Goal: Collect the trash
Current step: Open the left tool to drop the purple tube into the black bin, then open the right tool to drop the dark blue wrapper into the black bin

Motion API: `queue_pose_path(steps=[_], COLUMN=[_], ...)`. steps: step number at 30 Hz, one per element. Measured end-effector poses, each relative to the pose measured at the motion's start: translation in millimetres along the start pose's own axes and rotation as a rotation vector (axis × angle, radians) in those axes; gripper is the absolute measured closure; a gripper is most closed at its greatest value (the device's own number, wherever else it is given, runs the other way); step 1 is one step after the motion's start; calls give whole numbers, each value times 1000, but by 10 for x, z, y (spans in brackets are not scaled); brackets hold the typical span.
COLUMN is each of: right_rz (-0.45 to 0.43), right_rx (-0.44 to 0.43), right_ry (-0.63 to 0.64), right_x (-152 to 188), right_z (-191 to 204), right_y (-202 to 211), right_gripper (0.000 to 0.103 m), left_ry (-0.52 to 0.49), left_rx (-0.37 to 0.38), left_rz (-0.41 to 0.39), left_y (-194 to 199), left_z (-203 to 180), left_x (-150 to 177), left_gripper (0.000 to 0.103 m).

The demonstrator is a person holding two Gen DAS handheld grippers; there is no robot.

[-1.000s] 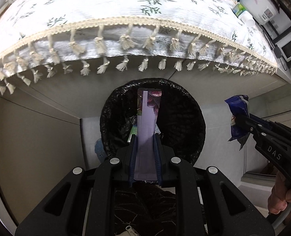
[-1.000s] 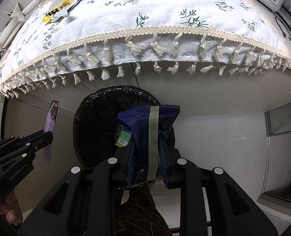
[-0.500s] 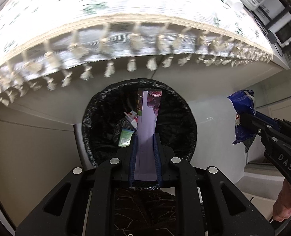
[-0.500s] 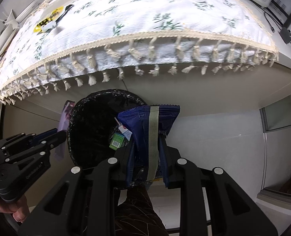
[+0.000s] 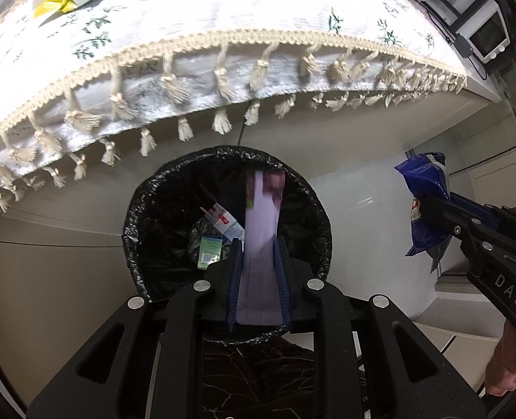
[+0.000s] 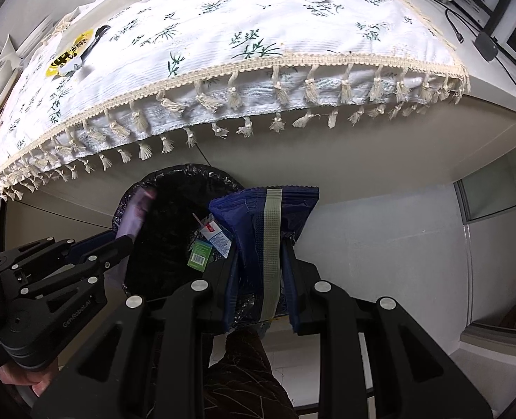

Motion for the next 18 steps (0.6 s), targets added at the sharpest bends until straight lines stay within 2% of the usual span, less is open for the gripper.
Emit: queue_pose_path(steps=[2,4,9,12,18], right_rz=[1,0,-6,0,17], right_rx=[-3,-9,-25,-36,-59], right_ry=[7,15,42,53,85], right_x=[-4,-18,-46,-46,-15], right_z=[88,151,285,374,601], right_y=[-34,-44,-54,-95,-220], right_gripper=[82,81,81,81,81], left_ry=[12,25,60,90,137], left_rx=[-4,-6,-33,-53,-84], left_rz=[-1,-6,-46,-74,-123], left_y=[41,73,202,287,445], left_z=[37,96,263,361,558], left_x=[-22,-26,-54,-70,-92], left_gripper=[81,69,49,31,15])
Point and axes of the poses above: each gripper's, at about its wrist camera, not at the fingertips, and y roughly against the way its jaws point, z to its left, x to its underside, the point moved 10 cm from there along -y, roughly the way its jaws point, and after that the axes turned 10 degrees about -z, right-handed, at the moved point
